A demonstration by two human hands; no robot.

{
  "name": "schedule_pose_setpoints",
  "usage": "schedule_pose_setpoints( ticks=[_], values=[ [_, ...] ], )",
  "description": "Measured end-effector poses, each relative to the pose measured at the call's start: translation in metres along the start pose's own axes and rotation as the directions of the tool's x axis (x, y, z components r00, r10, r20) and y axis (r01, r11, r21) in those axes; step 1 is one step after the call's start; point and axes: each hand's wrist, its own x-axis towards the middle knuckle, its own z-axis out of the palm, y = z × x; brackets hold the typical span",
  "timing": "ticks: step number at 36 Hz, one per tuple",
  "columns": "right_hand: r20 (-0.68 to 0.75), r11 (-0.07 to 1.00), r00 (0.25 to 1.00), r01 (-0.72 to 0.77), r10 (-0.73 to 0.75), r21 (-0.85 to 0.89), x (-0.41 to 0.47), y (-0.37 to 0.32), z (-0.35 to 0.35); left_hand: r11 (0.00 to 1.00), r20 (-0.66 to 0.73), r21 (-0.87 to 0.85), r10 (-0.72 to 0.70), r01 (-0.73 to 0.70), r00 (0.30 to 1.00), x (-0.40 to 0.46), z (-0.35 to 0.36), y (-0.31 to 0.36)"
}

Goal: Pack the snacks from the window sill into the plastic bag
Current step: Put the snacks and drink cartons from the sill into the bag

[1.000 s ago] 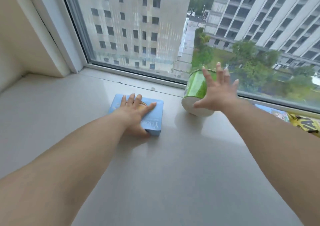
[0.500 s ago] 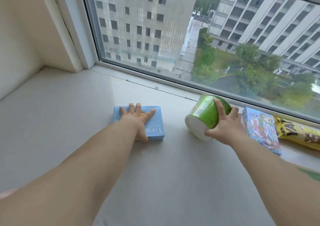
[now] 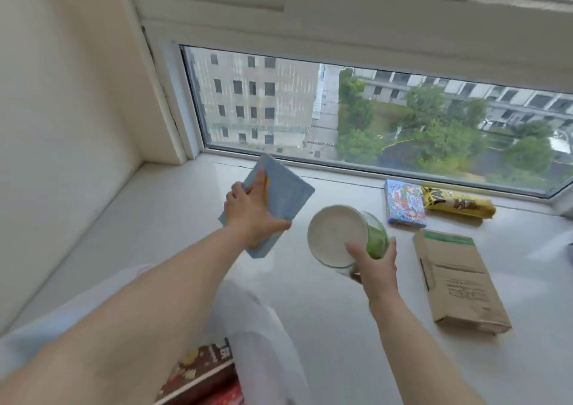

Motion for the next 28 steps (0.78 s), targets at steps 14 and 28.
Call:
schedule_pose_setpoints(
  ticks=[14, 28],
  values=[
    [0.422, 0.856, 0.869, -0.408, 0.257, 0.319, -0.167, 0.079, -0.029, 1.0, -0.175, -0.005, -0.025, 0.025, 0.984, -0.222, -0.059, -0.062],
    [0.318, 0.741, 0.84, -0.54, 0.441, 0.399, -0.185, 0.115, -0.001, 0.809, 0.285, 0.58, -0.087, -0.1, 0.955, -0.295, -0.015, -0.126]
  ],
)
